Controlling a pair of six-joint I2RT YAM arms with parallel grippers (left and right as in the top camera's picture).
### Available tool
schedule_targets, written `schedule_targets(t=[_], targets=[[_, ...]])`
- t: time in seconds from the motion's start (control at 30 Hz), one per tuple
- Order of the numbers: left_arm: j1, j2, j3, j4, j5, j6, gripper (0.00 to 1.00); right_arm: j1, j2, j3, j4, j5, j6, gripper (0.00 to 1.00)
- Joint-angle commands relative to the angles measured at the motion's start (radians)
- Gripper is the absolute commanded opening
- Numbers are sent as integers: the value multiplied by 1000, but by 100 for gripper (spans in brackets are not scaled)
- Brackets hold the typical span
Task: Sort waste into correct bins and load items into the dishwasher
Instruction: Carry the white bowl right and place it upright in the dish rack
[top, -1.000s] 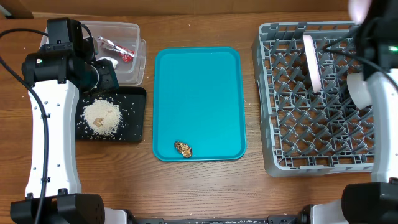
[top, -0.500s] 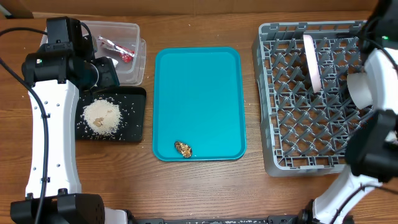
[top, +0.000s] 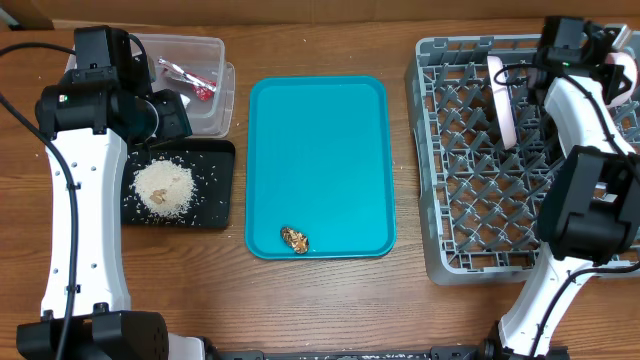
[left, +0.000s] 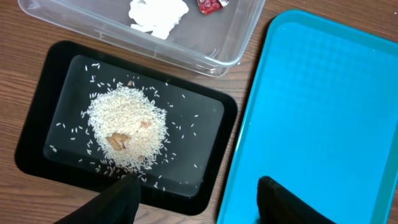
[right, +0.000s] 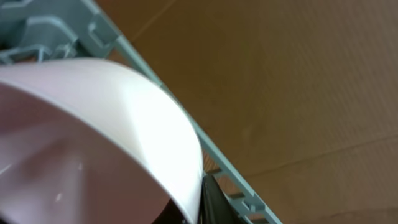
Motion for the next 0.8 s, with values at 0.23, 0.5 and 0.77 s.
schedule_targets(t=[0.23,0.5,0.77], targets=[[0,-5,15,2,5,-10,63,52,-8,2,-198,-221,186,49],[0,-5,15,17,3,-6,68,52,-116,12,-224,-269,192,69],[0,-5,15,35,3,6,72,26,-364,14,-264,-478,191,80]])
